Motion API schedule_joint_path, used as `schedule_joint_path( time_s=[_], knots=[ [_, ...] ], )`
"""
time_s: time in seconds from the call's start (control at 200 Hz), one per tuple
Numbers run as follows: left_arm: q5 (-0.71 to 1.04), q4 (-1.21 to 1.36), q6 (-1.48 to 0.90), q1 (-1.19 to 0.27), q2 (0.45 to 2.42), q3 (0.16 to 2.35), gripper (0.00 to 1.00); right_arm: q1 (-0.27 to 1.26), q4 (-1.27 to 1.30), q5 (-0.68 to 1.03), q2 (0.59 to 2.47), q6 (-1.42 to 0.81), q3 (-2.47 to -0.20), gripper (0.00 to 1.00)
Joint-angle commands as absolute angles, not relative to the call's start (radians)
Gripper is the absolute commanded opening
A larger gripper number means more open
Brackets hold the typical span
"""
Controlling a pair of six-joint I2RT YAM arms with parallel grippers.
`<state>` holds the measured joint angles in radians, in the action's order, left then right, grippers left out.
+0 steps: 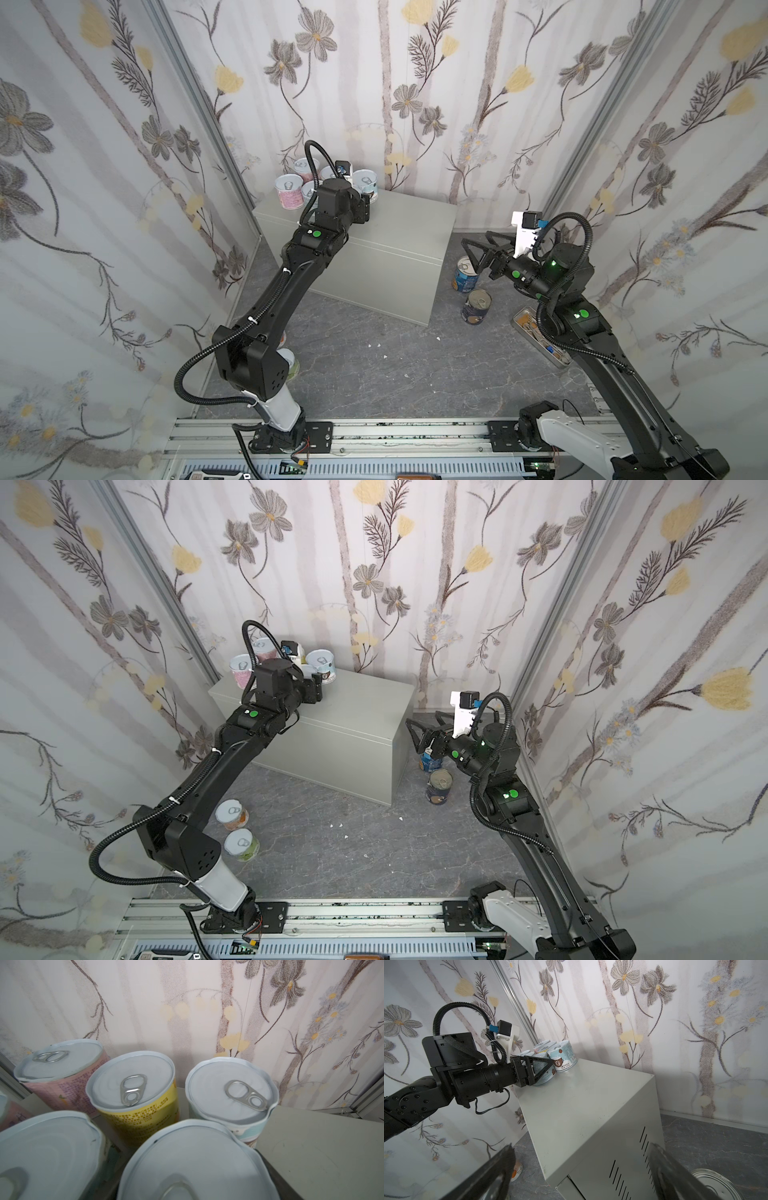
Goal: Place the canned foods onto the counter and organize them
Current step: 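Push the white-lidded can against the row with left gripper, then lift left gripper off the cans while right gripper lowers toward the floor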
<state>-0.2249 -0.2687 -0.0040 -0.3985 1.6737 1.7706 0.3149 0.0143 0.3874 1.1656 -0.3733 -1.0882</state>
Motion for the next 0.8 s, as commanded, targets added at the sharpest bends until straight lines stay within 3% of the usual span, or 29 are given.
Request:
schedule_joint_path(
  time_s=[0.0,0.794],
  knots=[
    [-0.233,-0.267,0.002,-0.396,1.680,1.776,0.79,0.316,0.065,0.395,1.171,-0.364,-1.087,1.00],
    [-0.201,-0.268,-0.038,-0.433,1.489,1.753,0.99,0.316,-0.007,0.372,1.156,-0.348,-1.122,1.00]
  ],
)
